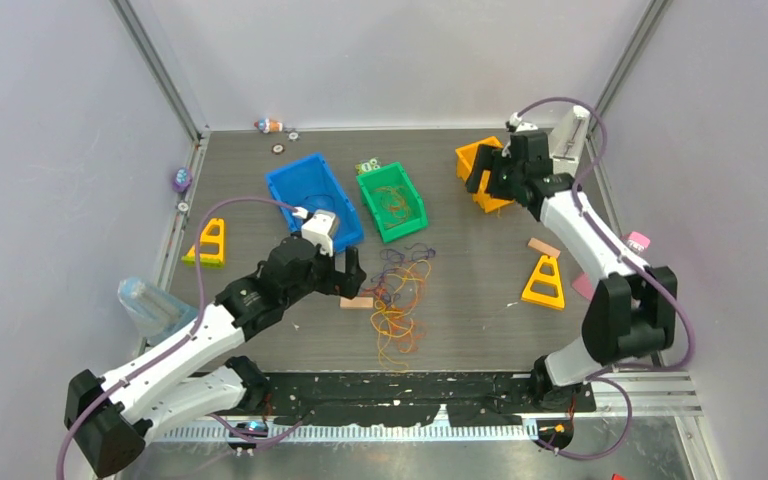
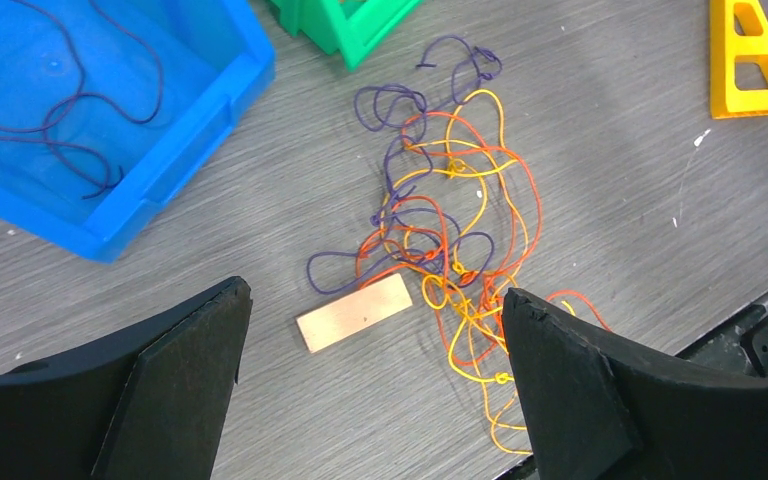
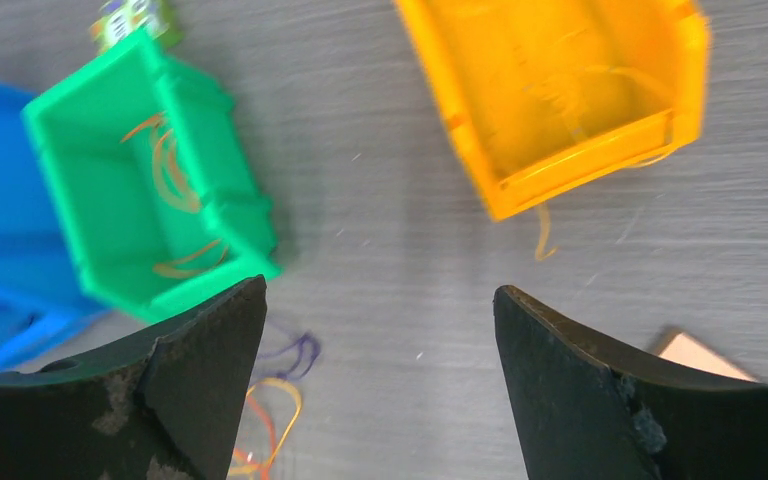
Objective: Untangle the cables
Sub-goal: Place the cable in the bin, then pick up the cable at the center of the board.
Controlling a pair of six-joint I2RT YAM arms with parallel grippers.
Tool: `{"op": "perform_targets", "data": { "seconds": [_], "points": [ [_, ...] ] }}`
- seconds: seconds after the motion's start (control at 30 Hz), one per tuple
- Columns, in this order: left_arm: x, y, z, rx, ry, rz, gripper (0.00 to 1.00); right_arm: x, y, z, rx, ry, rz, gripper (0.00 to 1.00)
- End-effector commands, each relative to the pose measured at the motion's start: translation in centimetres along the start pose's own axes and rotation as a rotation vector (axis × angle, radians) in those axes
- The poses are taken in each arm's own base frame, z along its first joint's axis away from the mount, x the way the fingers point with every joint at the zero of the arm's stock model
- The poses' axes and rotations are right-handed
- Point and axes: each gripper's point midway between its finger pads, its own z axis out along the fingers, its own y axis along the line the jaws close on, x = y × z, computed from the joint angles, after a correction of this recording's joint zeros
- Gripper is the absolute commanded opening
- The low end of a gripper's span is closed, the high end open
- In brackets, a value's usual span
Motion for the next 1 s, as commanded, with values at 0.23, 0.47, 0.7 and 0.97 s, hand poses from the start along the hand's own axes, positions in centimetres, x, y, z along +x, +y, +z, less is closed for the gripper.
{"op": "perform_targets", "data": {
  "seconds": [0.23,0.47,0.7,0.97],
  "points": [
    [-0.2,-1.9,1.8,0.094,0.006,0.030,0.99,10.2,7.5,-5.8,-0.318,0.001,-0.091,0.96],
    [0.6,-2.4,3.3,0.114,0.035,0.015,1.00,16.8,10.2,-6.6,-0.477,0.104,-0.126,0.96],
    [1.8,-3.7,5.2,0.165,0.093,-0.013,0.97,20.0,12.1,-6.4,-0.568,0.192,-0.160,0.91],
    [2.7,-4.7,7.4,0.186,0.148,-0.037,0.90,21.2,12.8,-5.6,-0.603,0.222,-0.185,0.80]
  ]
}}
